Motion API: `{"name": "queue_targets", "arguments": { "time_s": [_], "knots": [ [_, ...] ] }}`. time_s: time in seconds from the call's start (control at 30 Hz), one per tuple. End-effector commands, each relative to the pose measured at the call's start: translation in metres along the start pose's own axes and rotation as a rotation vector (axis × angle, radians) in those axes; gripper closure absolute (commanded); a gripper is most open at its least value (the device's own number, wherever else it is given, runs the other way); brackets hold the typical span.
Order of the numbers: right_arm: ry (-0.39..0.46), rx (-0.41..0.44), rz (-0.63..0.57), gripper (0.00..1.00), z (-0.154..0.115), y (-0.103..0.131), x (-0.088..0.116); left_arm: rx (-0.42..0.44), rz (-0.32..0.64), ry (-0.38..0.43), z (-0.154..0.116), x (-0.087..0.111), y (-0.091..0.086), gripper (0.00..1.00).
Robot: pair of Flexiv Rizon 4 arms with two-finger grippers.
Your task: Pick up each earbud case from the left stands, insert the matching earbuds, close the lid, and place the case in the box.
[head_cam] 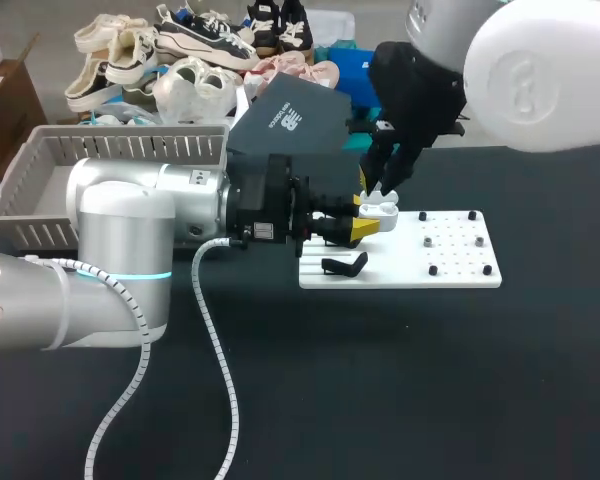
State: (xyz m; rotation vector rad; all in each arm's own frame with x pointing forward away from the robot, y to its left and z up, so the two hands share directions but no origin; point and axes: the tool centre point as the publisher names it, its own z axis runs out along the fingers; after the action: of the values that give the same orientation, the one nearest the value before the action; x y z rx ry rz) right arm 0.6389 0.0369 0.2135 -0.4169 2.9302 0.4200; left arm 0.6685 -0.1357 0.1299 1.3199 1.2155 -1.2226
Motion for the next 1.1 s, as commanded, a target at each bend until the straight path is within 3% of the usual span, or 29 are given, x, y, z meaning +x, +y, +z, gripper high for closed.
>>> {"name": "queue_targets", "arguments": {
  "time_s": [0.03, 0.17, 0.4, 0.57, 1.1],
  "knots": [
    [-0.006, 0.002, 0.002, 1.0, 0.0, 0.0, 0.002, 0.001, 0.0, 0.001, 0.0, 0.0, 0.001, 1.0],
    [-0.006, 0.002, 0.002, 1.0, 0.0, 0.0, 0.002, 0.001, 0.0, 0.001, 0.0, 0.0, 0.001, 1.0],
    [-0.074, 0.1, -0.24, 1.0, -0.001, 0.014, 0.01, 0.001, 0.0, 0.001, 0.0, 0.0, 0.001, 1.0],
    [-0.048, 0.114, -0.293, 1.0, 0.007, 0.019, 0.01, 0.001, 0.0, 0.001, 0.0, 0.0, 0.001, 1.0],
    [0.023, 0.17, -0.164, 1.0, 0.013, 0.001, -0.004, 0.001, 0.0, 0.001, 0.0, 0.0, 0.001, 1.0]
  ]
}}
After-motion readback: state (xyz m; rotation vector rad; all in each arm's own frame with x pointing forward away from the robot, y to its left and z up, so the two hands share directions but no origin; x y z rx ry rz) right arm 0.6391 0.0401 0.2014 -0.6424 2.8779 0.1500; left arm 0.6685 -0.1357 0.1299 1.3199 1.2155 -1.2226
